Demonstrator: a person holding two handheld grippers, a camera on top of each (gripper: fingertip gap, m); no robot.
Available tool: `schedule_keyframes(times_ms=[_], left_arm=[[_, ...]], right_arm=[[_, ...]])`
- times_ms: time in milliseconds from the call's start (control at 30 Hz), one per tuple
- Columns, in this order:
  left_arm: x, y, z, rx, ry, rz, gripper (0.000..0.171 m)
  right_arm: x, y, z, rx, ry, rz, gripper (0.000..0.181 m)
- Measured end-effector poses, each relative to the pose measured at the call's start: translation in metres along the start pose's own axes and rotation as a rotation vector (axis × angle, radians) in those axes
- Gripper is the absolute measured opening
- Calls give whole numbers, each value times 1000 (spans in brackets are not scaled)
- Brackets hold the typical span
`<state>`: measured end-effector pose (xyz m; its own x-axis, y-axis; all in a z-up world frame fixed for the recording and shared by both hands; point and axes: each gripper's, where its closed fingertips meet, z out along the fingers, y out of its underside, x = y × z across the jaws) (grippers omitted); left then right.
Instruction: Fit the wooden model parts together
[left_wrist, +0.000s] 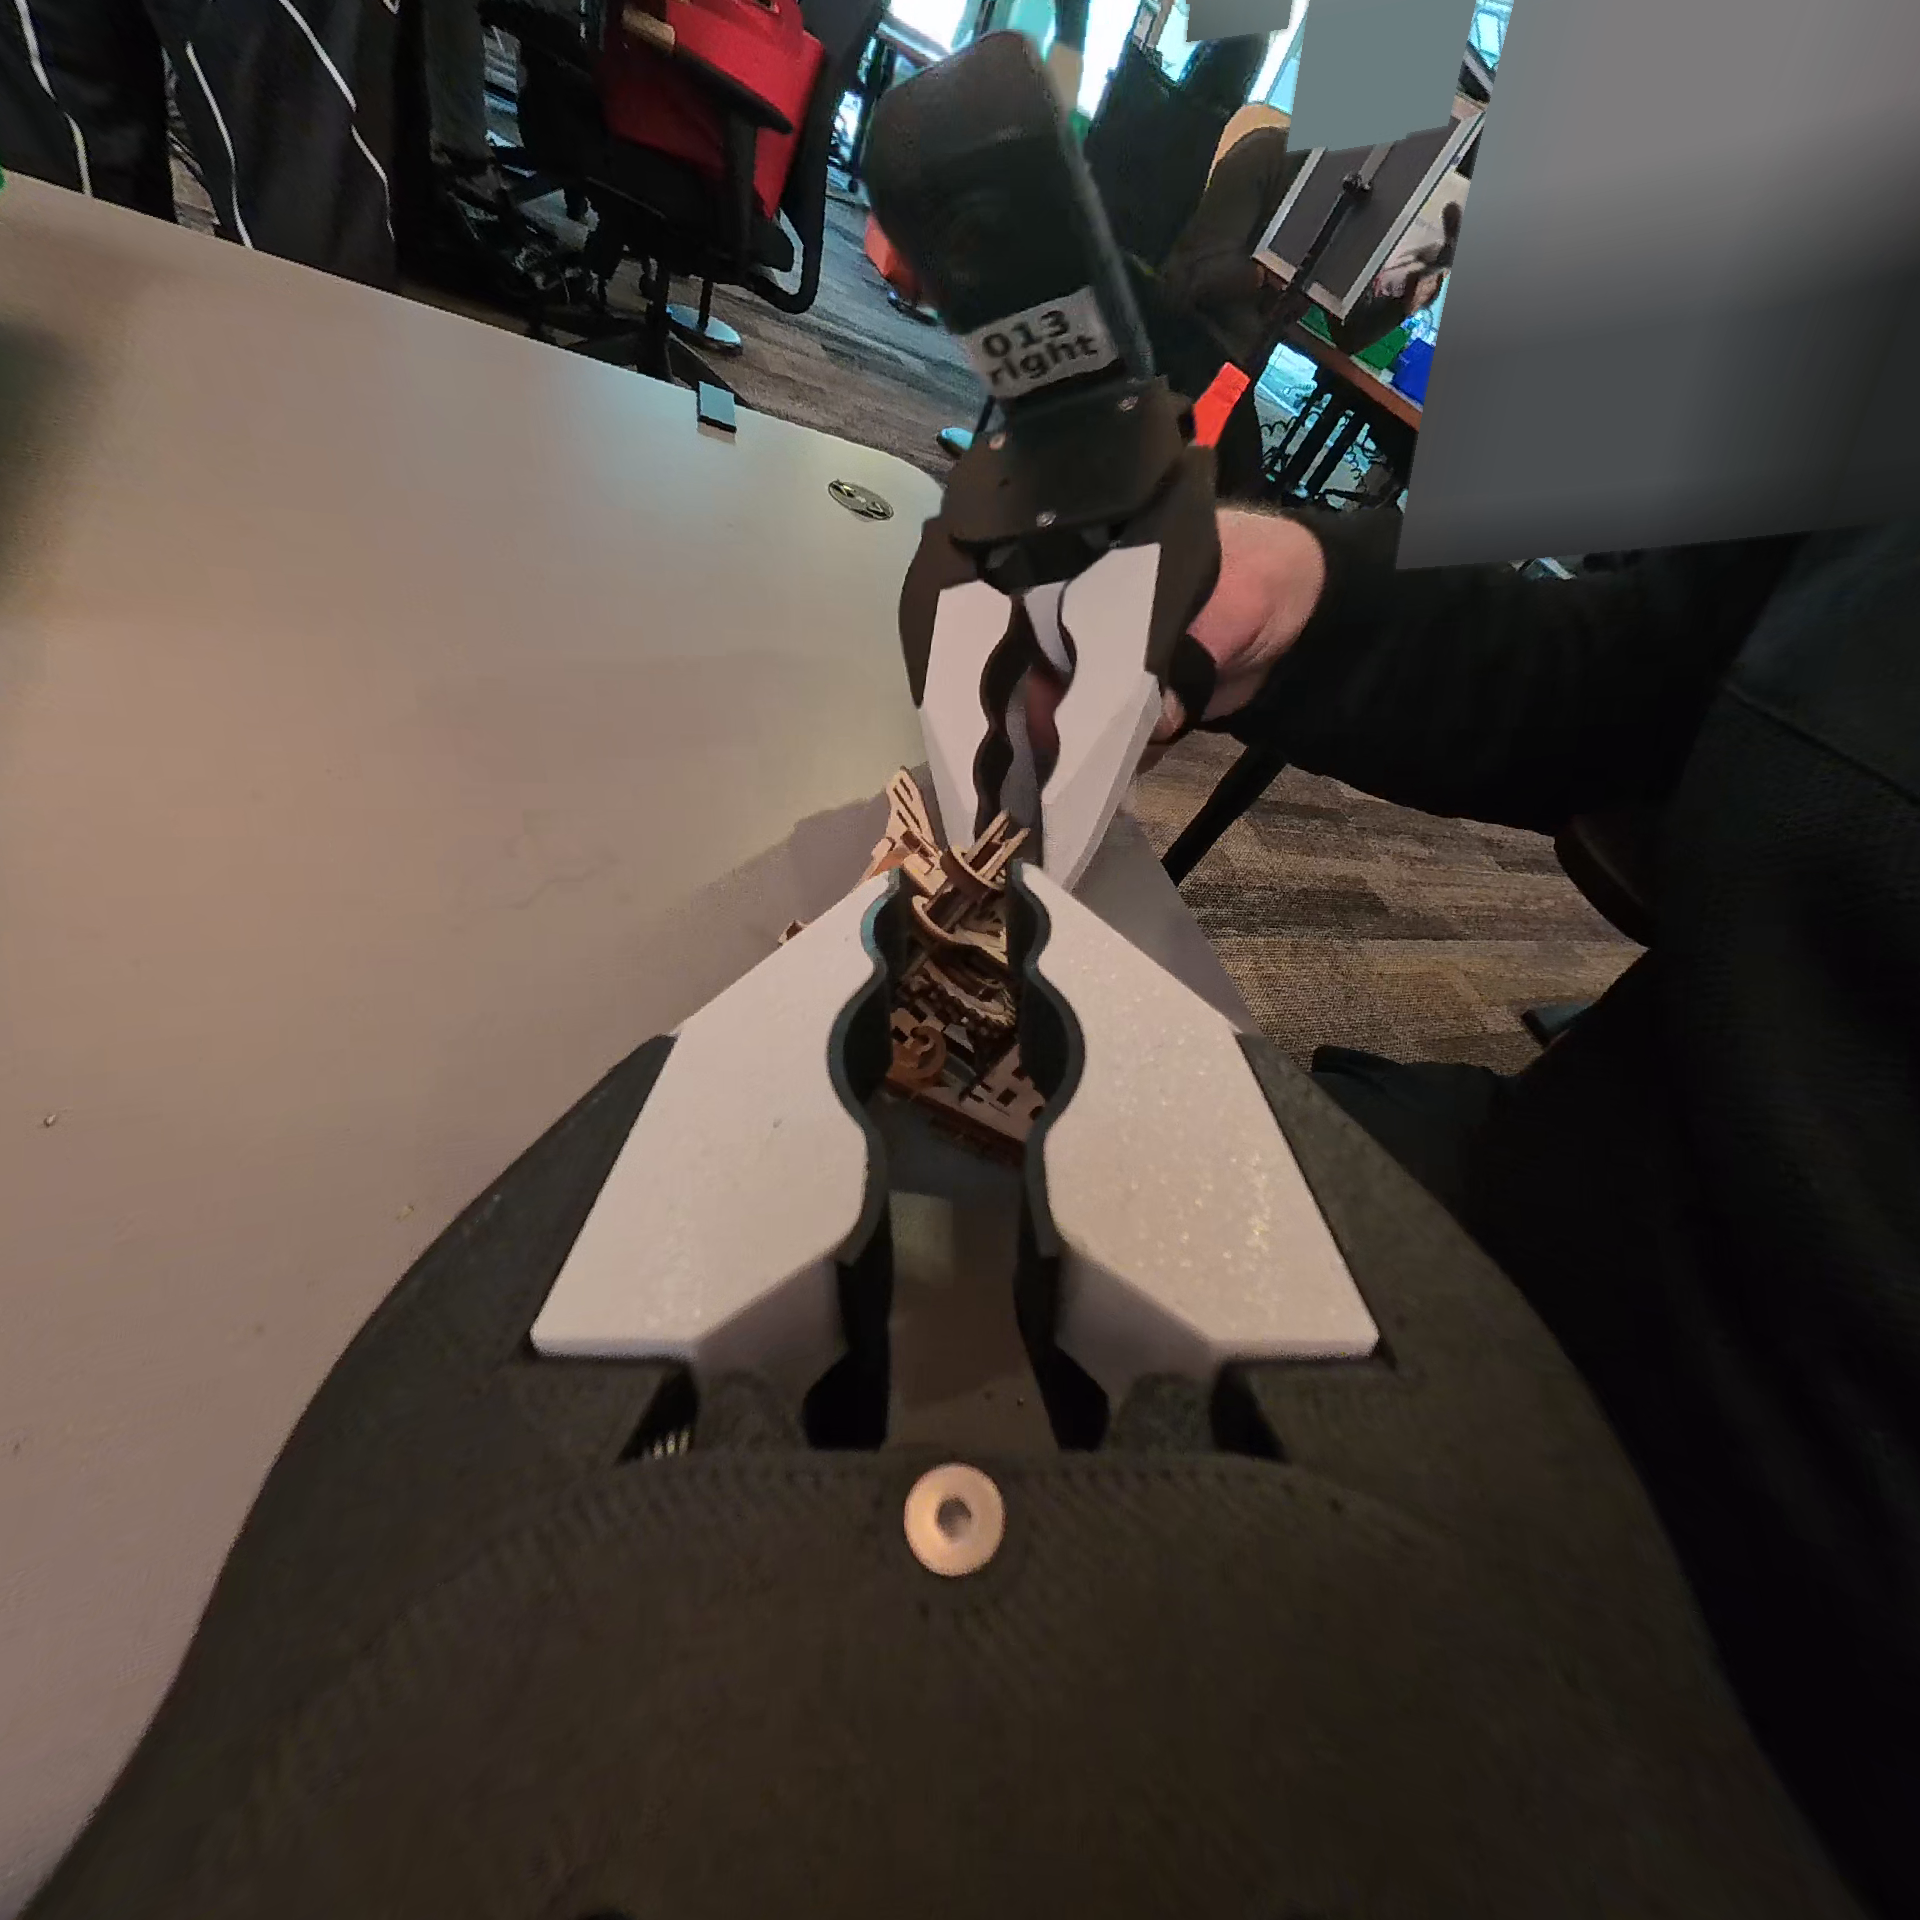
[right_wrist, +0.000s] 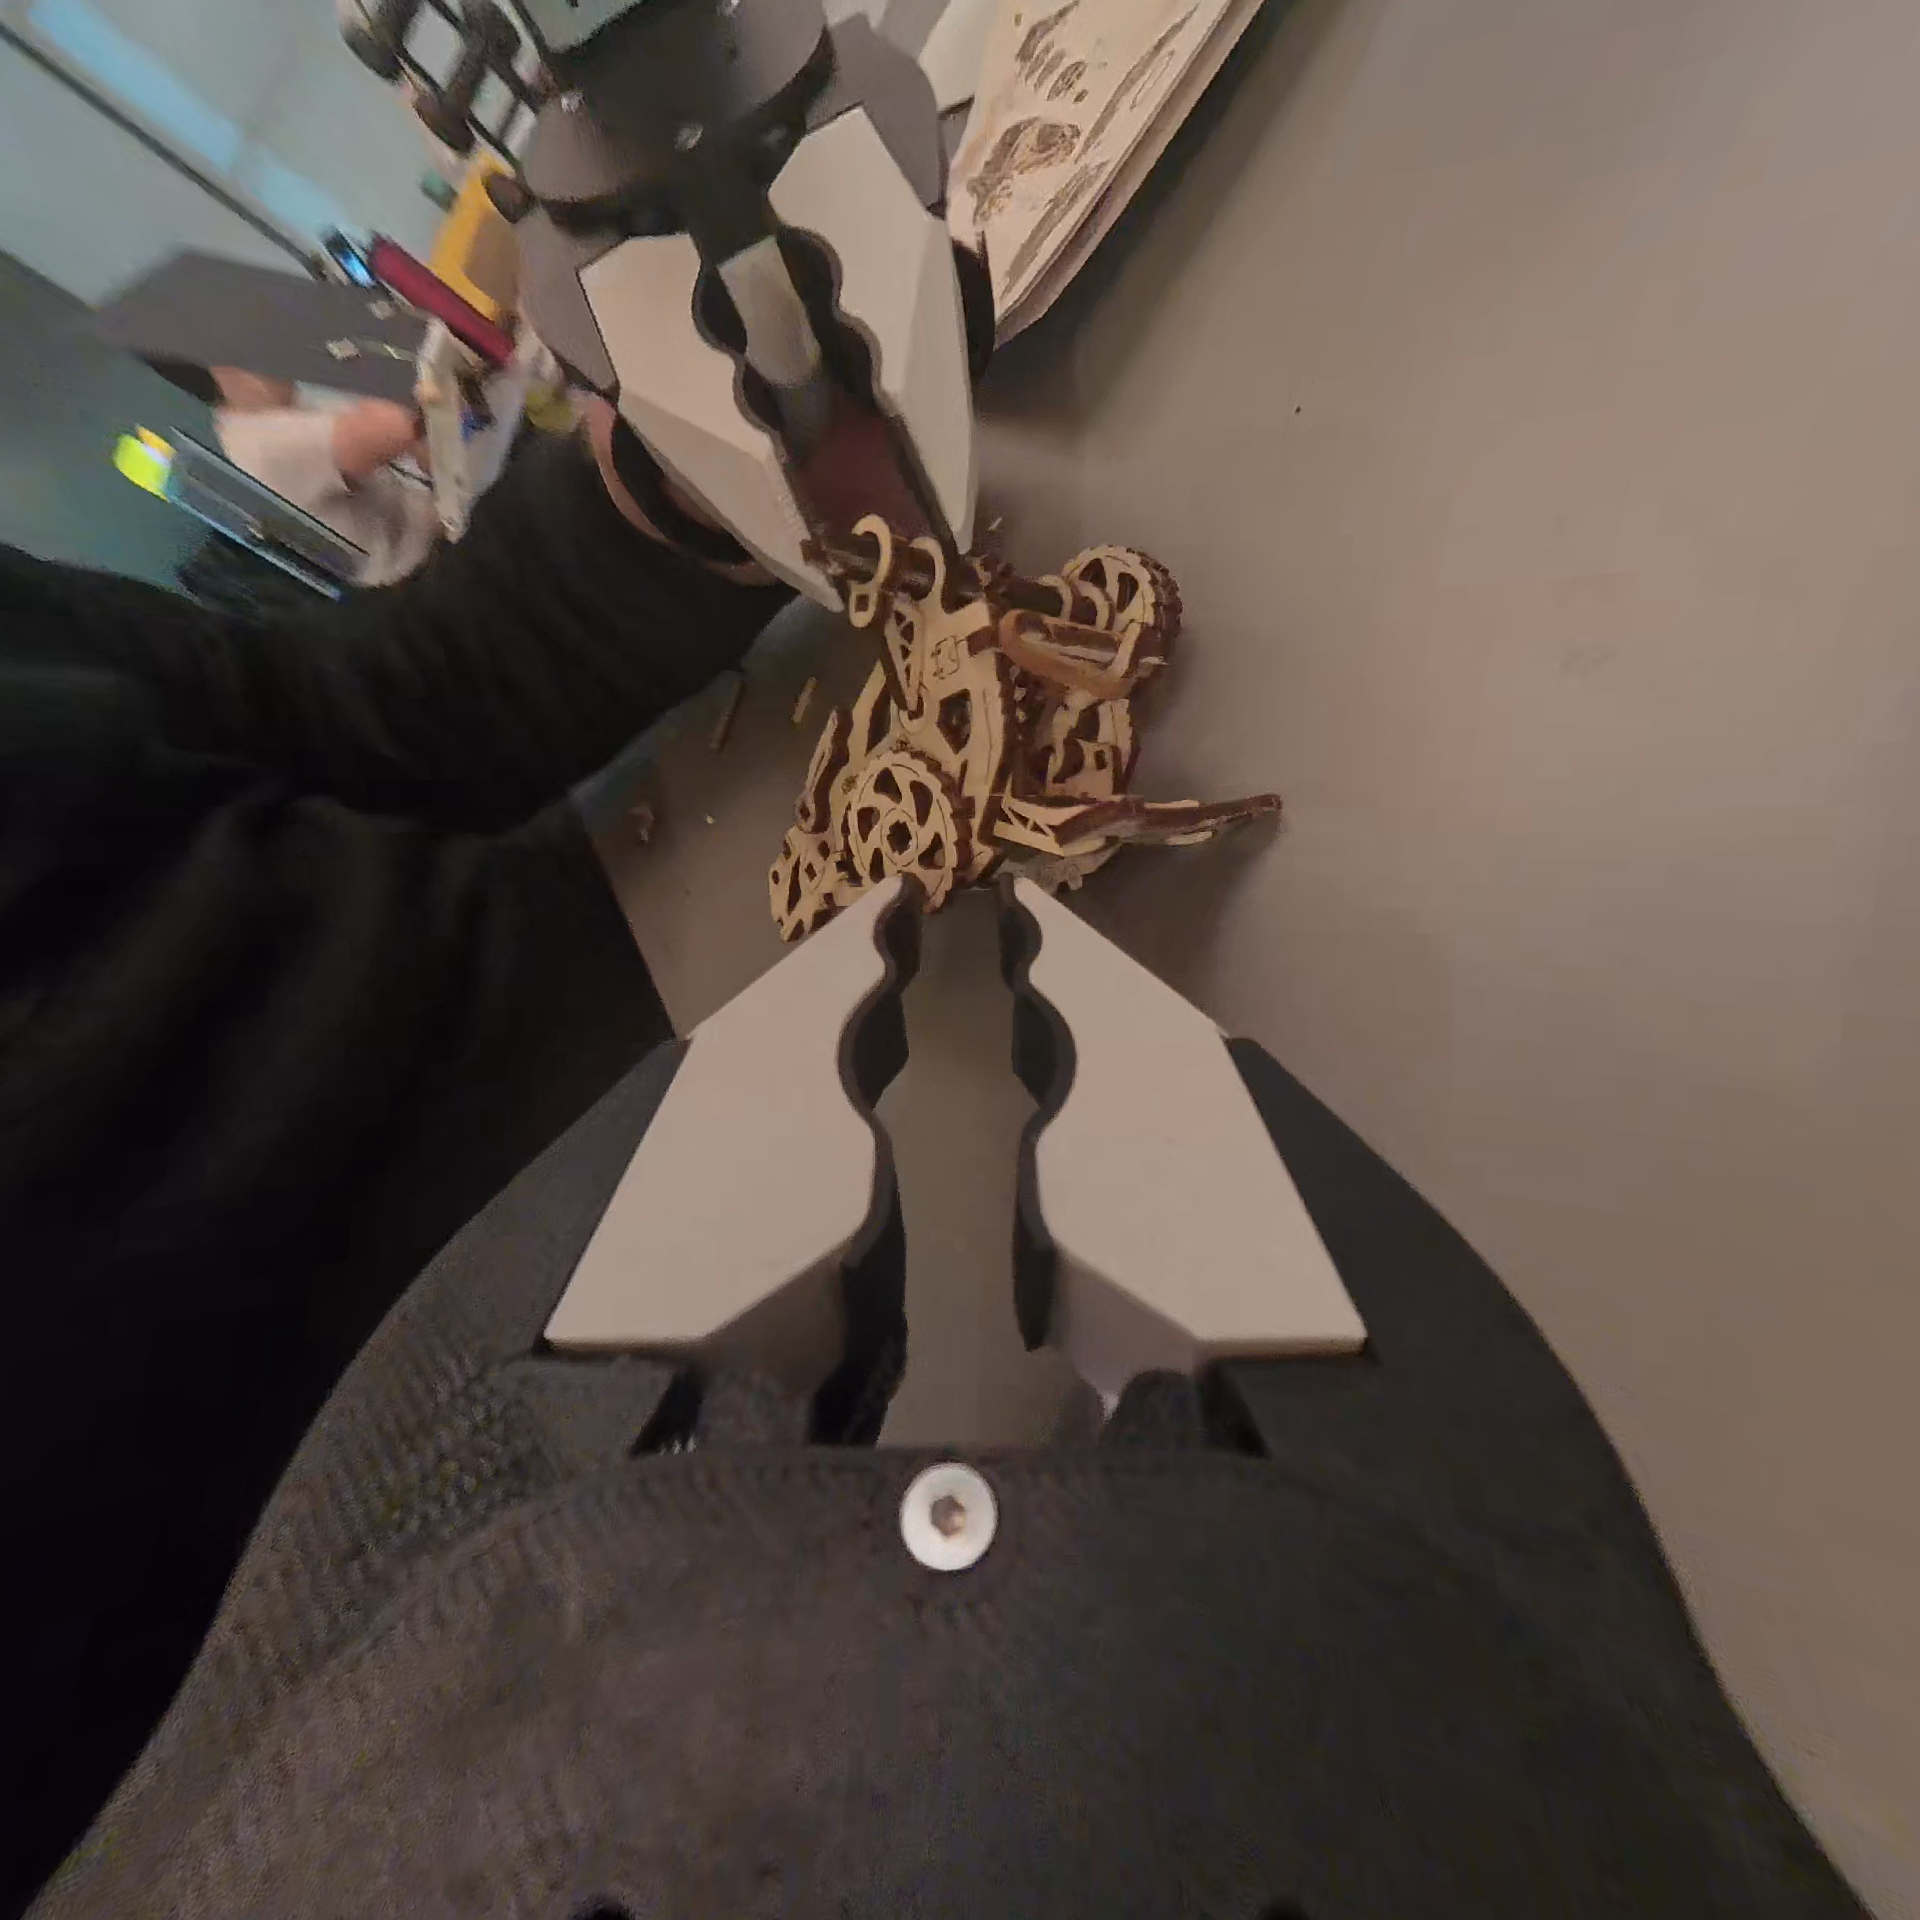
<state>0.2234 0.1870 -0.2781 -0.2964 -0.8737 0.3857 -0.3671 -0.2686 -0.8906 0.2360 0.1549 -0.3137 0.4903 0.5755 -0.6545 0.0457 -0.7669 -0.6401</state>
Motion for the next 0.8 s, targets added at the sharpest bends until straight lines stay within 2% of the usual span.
schedule_keyframes(times_ms=[200,267,567,800], left_arm=[[1,0,0,3,-3,2,16],[1,0,0,6,-10,3,16],[3,1,0,16,-50,12,15],[4,1,1,35,-104,22,15]], right_arm=[[-6,5,3,6,-48,89,10],[-10,5,3,13,-68,110,3],[-18,2,-2,81,-112,162,2],[-28,-33,-17,254,-238,259,2]])
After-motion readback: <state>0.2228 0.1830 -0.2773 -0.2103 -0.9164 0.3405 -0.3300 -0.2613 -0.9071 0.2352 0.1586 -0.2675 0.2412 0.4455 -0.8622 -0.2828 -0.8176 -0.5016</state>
